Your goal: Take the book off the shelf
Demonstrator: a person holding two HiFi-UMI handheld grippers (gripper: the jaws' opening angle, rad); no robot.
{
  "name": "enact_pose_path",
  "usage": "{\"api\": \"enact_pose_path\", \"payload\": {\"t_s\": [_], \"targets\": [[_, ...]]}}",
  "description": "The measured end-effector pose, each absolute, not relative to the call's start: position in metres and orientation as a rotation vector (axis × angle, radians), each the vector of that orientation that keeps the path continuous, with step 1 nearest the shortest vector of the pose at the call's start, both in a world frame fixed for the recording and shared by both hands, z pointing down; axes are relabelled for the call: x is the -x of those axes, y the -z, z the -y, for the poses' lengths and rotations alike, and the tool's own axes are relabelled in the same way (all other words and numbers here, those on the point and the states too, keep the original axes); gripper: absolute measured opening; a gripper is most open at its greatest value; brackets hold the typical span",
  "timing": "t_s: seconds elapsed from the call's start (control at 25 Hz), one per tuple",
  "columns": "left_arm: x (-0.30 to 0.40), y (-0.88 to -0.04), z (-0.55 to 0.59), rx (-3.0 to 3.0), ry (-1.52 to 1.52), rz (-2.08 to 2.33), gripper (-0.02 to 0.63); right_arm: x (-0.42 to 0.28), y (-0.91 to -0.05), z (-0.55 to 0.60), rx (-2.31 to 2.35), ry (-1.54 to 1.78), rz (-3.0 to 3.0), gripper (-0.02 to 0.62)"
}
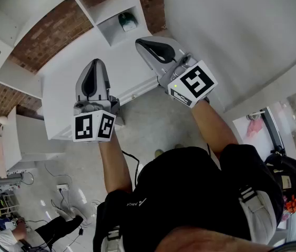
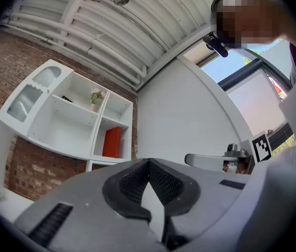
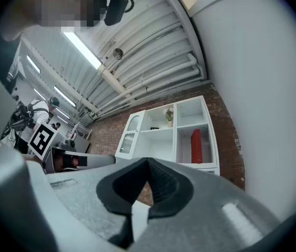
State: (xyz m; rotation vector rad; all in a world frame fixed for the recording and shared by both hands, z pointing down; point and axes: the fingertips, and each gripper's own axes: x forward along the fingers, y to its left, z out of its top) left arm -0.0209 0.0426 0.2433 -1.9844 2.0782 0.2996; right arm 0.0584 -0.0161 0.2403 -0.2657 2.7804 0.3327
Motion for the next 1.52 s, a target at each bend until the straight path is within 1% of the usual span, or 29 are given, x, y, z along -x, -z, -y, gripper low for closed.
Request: {"api": "enact_pose_path", "payload": {"t_s": [0.6,0.88,1.0,1.24,1.52], "targets": [[-0.006,-0.236,-0.029,1.942,-0.291,-2.080,-0.003,-0.080,-0.244,0.044,0.206,-0.176,-2.787,0.002],[0.003,-0.230,-0.007,1.905,-0.273,-2.084,-0.003,-0.070,-0.232,0.074,0.195,-0.208,-2.790,0.002],[0.018,-0.226,0.006,1.903,-0.277,-2.069,-0.003,-0.056,-0.226,0.086,0.200,-0.226,-2.783,0.002],[0.066,-0.219,0.043,1.915,-0.305,-2.011,-0.003,-0.006,-0.224,0.120,0.238,-0.262,-2.785,0.002],[0.153,-0.211,0.105,1.973,-0.298,-1.948,-0.003,0.082,-0.200,0.181,0.328,-0.280,-2.765,0.002]]}}
